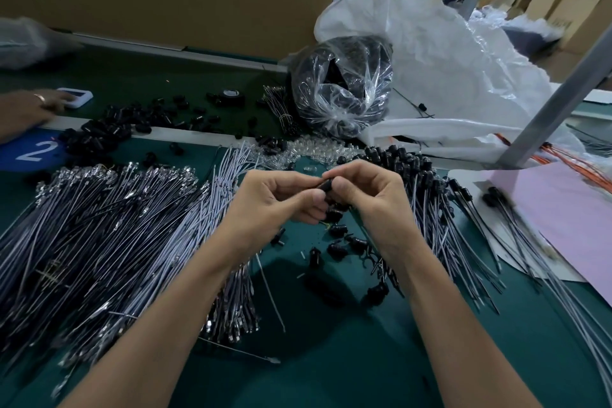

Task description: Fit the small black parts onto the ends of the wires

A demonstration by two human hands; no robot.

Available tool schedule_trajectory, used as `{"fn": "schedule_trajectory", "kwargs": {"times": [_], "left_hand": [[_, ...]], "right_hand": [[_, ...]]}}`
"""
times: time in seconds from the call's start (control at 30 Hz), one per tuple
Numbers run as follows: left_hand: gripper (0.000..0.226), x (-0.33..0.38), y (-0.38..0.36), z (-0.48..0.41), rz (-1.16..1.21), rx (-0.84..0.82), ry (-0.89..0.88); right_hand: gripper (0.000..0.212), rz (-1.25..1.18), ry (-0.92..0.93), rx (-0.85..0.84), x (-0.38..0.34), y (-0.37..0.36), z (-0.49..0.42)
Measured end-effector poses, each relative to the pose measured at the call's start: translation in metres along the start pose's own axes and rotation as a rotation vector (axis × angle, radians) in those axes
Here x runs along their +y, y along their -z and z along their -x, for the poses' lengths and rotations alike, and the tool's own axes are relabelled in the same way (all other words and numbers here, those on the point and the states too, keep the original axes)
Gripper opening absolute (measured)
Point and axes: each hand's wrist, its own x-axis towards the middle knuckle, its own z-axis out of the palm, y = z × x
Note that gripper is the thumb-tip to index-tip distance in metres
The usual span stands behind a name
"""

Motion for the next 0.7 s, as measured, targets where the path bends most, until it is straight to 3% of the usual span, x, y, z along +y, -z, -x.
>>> {"fn": "schedule_trajectory", "kwargs": {"times": [0.13, 0.23, 0.33, 0.43, 0.57, 0.7], "left_hand": [[0.027, 0.006, -0.002, 0.0, 0.105, -0.069, 0.032], [0.036, 0.006, 0.003, 0.001, 0.075, 0.112, 0.031], [0.041, 0.003, 0.006, -0.002, 0.069, 0.305, 0.012], [0.04, 0.001, 0.008, -0.004, 0.066, 0.399, 0.018], [0.038, -0.001, 0.008, -0.005, 0.066, 0.438, 0.01], [0.036, -0.002, 0.009, -0.005, 0.072, 0.454, 0.001]], "right_hand": [[0.011, -0.214, -0.032, -0.06, -0.017, 0.016, 0.001], [0.015, -0.552, 0.015, -0.013, -0.038, 0.043, 0.004], [0.021, -0.571, 0.057, 0.123, -0.053, 0.077, 0.011], [0.019, -0.238, 0.015, 0.286, -0.062, 0.108, 0.012], [0.012, 0.454, -0.082, 0.361, -0.047, 0.117, 0.002], [0.031, 0.871, -0.129, 0.406, -0.023, 0.11, -0.008]]}}
